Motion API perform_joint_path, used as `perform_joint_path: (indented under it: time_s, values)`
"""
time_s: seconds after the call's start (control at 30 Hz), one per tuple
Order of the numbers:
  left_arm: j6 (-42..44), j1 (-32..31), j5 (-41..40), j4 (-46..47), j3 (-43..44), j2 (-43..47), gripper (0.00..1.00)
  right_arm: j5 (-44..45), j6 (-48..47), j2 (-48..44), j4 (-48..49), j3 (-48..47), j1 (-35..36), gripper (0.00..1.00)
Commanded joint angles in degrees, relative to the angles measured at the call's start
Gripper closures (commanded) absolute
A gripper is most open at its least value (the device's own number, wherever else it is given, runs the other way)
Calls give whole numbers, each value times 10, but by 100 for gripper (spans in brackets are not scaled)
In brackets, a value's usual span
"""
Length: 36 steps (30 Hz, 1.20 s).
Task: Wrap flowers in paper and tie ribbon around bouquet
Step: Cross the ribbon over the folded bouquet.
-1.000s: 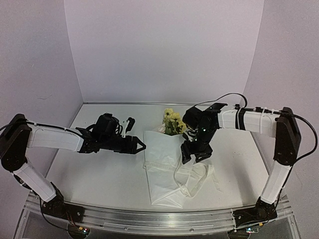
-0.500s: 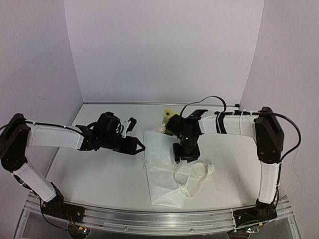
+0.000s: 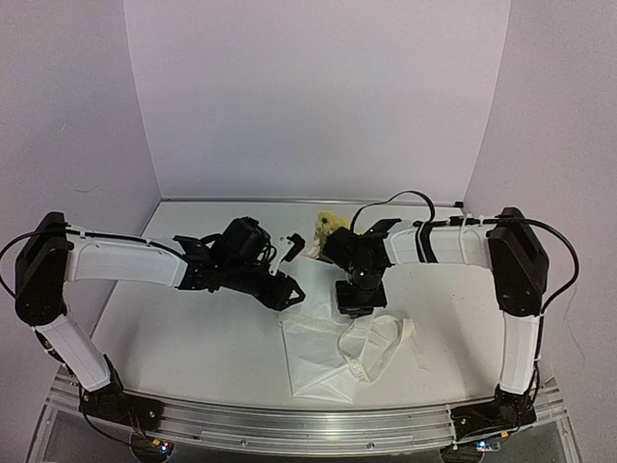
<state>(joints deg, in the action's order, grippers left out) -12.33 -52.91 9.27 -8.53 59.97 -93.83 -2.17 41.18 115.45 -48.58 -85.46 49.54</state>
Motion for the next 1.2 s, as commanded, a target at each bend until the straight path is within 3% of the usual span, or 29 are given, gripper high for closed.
perform_joint_path:
  time_s: [0.0, 0.2, 0.37, 0.53, 0.97, 1.07, 1.17]
  values:
    - [108, -10, -33, 5, 5, -7, 53, -14, -51, -83, 10, 16, 1, 100]
    - [239, -11, 1, 104, -74, 33, 53, -92, -147, -157, 32, 49, -4, 100]
    - [310, -15, 12, 116, -87, 16, 54, -152, -229, -214, 34, 66, -7, 100]
    - [336, -16, 18, 114, -70, -13, 55, -243, -221, -250, 22, 73, -29, 100]
    - [377, -26, 34, 67, -17, -85, 56, -320, -238, -264, -24, 71, -46, 100]
    - [378, -29, 31, 68, -8, -94, 59, -343, -246, -278, -37, 60, -85, 100]
    - [378, -30, 27, 66, -1, -101, 70, -353, -266, -288, -66, 30, -120, 100]
